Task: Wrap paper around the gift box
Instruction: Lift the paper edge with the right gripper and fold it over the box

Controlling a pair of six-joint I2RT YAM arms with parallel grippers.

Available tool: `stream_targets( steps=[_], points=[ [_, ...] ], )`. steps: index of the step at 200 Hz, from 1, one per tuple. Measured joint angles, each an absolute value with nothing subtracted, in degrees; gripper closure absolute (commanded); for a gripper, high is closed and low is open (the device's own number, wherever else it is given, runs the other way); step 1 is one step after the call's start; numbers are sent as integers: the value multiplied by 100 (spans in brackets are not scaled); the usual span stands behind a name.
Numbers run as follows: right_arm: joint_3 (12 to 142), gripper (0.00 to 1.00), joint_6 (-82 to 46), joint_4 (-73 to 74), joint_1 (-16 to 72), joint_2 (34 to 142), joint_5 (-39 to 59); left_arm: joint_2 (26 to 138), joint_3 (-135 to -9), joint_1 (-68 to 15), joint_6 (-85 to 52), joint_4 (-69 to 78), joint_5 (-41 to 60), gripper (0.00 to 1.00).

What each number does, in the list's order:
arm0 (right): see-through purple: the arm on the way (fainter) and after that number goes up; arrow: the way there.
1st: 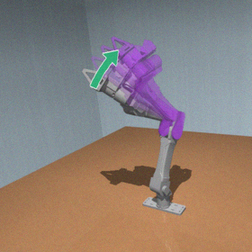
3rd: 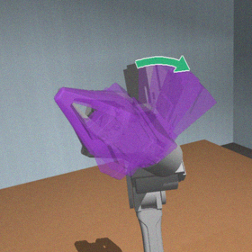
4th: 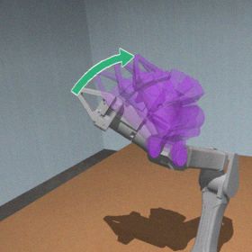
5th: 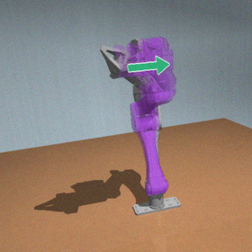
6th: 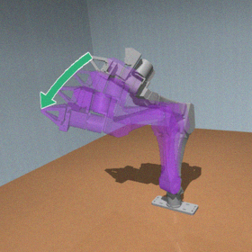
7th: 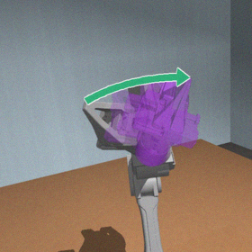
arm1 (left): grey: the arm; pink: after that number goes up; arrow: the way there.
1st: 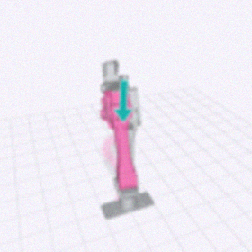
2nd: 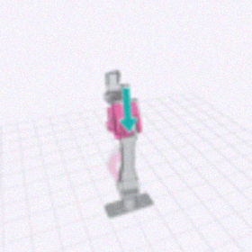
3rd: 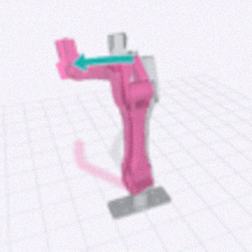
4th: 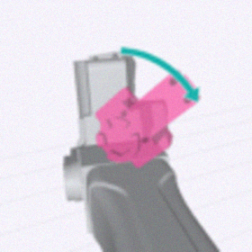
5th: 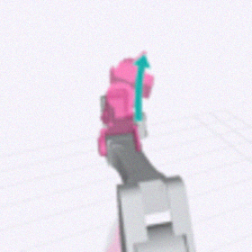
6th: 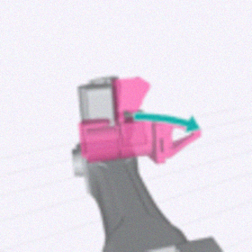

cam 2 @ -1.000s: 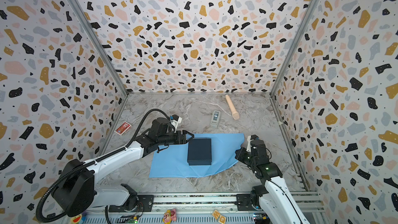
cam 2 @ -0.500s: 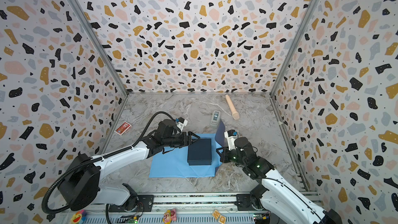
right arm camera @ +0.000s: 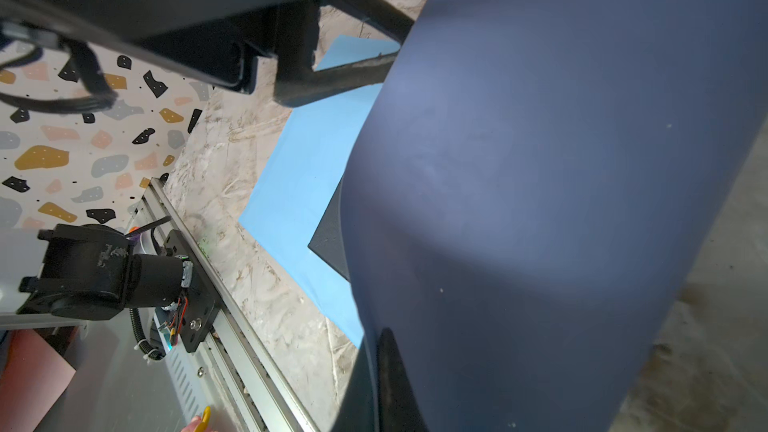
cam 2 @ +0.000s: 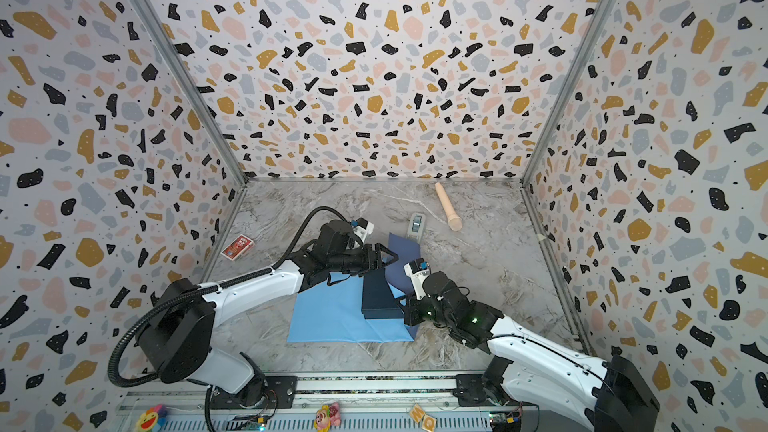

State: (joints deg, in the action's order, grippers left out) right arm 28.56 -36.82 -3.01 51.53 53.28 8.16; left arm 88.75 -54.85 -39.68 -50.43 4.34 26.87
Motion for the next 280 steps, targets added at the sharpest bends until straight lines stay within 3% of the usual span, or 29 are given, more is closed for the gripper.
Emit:
stream_targets(
  steps=[31, 127, 151, 175, 204, 280],
  points=[
    [2856, 94, -3721, -189, 5245, 5428, 735, 9041, -5631, -4021, -4888, 231, 2620, 54],
    [2856, 91, -3743, -126, 5280, 5511, 620, 9260, -5739, -4104, -4665, 45, 2543, 85],
    [2856, 77, -3750, -139, 5284, 5509, 569, 9292, -5741, -4117, -4626, 21, 2543, 95],
    [2912, 47, -3656, -340, 5284, 5500, 569, 9292, -5741, -4128, -4672, 60, 2558, 100],
    [3282, 23, -3424, -926, 5245, 5419, 805, 9268, -5671, -4134, -5000, 392, 2558, 100],
    [4261, 16, -2904, -2209, 4547, 4915, 1837, 9098, -5277, -4195, -5341, 825, 2497, 100]
  ],
)
